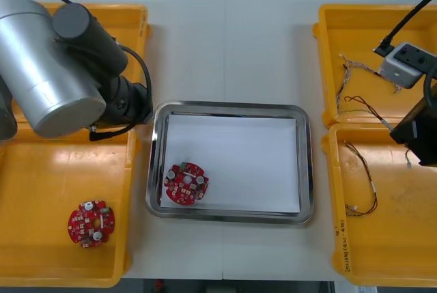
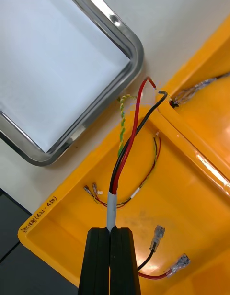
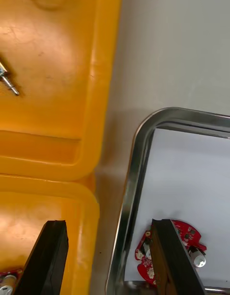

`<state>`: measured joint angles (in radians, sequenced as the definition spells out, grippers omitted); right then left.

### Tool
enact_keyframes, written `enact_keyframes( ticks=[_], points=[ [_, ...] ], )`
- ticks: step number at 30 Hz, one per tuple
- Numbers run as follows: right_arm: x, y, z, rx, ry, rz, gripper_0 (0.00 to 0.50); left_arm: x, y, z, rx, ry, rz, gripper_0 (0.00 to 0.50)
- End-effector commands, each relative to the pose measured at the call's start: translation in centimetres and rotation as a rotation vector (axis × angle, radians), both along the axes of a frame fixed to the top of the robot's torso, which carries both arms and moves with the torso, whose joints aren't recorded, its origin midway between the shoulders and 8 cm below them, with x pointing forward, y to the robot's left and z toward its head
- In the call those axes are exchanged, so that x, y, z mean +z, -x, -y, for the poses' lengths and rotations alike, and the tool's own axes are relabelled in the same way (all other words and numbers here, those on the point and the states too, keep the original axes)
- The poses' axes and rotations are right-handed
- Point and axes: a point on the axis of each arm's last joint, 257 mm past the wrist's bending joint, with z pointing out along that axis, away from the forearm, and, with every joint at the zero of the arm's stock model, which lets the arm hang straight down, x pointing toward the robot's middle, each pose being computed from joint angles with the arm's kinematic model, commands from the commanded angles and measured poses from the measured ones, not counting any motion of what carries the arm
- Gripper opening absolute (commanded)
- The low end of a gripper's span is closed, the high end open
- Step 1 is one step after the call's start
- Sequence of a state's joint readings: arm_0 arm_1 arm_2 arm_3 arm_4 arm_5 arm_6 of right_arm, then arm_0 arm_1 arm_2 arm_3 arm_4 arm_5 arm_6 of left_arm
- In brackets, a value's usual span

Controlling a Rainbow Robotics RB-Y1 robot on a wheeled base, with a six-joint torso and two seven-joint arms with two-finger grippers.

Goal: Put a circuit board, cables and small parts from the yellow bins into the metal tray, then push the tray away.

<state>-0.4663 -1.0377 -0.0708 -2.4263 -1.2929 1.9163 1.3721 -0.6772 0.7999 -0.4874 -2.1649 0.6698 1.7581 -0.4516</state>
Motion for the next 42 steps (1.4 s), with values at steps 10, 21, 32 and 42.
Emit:
enact_keyframes(
  ticks=[10,21,32,42],
  points=[
    [-1.2,0.7,-4.9,0.278,0.178,-0.023,0.000,8.1,-4.1,-9.3,0.033,-0.050,0.053,0.500],
    [-4.1,0.9,-9.2,0.534,0.232,0.003,0.000,10.5,-8.5,-12.6,0.112,0.018,0.094,0.500],
    [-7.4,0.3,-13.4,0.635,0.284,0.019,0.000,11.5,-12.8,-13.9,0.193,0.064,0.148,0.500],
    [-11.3,-1.3,-15.0,0.666,0.305,0.038,0.000,10.5,-16.9,-15.7,0.258,0.059,0.195,0.500]
  ],
)
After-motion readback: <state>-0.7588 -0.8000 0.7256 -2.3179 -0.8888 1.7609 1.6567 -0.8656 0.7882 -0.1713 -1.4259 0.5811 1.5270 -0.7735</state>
